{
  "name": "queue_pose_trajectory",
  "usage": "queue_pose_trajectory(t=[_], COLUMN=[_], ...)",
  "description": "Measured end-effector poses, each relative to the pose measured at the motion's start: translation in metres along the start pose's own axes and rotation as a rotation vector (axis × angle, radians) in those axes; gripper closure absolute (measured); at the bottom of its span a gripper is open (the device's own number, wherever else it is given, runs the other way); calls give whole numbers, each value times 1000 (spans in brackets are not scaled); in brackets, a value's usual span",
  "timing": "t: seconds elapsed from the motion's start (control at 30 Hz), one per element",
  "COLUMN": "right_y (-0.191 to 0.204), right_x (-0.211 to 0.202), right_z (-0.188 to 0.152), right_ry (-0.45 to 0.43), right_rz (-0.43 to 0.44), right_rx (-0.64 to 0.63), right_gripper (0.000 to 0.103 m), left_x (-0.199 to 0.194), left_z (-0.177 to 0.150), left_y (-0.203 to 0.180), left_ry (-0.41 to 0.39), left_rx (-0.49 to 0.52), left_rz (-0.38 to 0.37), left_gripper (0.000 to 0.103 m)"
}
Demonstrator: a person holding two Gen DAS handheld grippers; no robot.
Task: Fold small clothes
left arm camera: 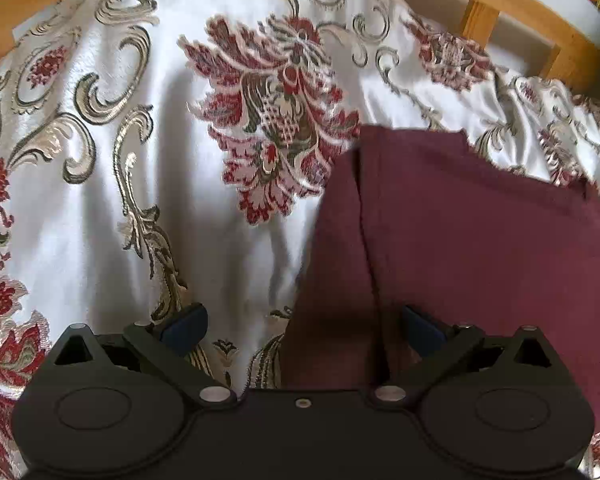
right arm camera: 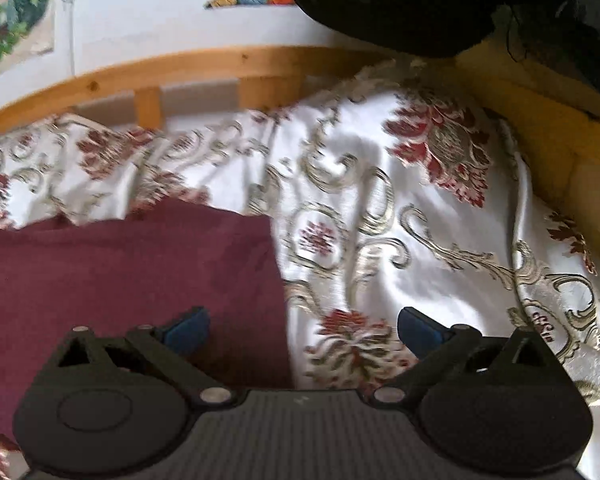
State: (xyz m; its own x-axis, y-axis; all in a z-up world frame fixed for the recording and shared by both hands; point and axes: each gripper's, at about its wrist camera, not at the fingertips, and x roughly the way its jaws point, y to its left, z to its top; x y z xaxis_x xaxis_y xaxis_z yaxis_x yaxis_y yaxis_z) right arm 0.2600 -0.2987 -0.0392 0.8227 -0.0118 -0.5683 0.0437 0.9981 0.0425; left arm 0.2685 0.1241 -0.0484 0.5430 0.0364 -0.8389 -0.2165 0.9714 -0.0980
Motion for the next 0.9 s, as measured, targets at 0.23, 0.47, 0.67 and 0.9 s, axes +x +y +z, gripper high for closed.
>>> queue_pose_trajectory(t=[0.23, 0.47, 0.67, 0.9], right_y=[65, 141, 150, 133], right_x=[-19, -24, -22, -11], right_z=[-6, -29, -38, -38], right_ry=[-56, -43, -55, -13], right_rz=[127, 214, 196, 156], right_rx=[-50, -234, -319, -253], right_gripper=[0, 0, 0, 0], left_x=[-35, -42, -42, -31], left_z=[-11, -24, -25, -24], left_y=[-6, -20, -18, -17], left_ry=[-88, -90, -87, -40], left_rx=[-16, 68, 74, 64], left_rz=[-111, -51, -44, -34], left_gripper=[1, 1, 1, 1])
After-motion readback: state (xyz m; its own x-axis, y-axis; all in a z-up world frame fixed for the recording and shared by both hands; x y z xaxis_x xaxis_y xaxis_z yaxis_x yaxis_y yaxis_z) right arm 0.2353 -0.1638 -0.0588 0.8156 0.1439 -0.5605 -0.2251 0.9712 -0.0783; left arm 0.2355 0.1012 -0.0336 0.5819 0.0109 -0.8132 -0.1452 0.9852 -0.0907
